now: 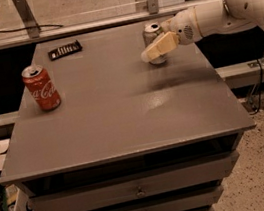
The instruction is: Knock 7up can over
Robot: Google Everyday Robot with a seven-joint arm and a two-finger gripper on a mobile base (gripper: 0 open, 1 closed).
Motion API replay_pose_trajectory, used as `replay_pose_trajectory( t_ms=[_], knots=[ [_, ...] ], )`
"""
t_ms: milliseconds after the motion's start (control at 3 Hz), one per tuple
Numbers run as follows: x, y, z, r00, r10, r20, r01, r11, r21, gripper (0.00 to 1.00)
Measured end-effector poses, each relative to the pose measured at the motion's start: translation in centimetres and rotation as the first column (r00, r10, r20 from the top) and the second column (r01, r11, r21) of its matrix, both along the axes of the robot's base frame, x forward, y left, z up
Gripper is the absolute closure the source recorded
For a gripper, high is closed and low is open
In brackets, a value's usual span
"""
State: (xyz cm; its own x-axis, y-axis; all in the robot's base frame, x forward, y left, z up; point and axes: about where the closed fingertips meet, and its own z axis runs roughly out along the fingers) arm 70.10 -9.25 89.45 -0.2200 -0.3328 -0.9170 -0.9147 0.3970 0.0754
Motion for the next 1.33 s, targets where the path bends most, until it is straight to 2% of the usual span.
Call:
replay_pose_trajectory(
  t_ms=[333, 667, 1000, 1333],
  knots=[
    [-3.0, 0.8, 1.7, 0.9954, 0.096, -0.004, -0.096, 0.995, 0.027, 0.0],
    [-6.8, 1.8, 3.3, 0.9788, 0.204, -0.023, -0.202, 0.978, 0.06, 0.0],
    [-9.2, 2.1, 3.8, 0.9637, 0.264, -0.04, -0.261, 0.963, 0.062, 0.0],
    [-10.6, 1.4, 4.0, 0.9526, 0.302, -0.037, -0.3, 0.952, 0.059, 0.0]
  ],
)
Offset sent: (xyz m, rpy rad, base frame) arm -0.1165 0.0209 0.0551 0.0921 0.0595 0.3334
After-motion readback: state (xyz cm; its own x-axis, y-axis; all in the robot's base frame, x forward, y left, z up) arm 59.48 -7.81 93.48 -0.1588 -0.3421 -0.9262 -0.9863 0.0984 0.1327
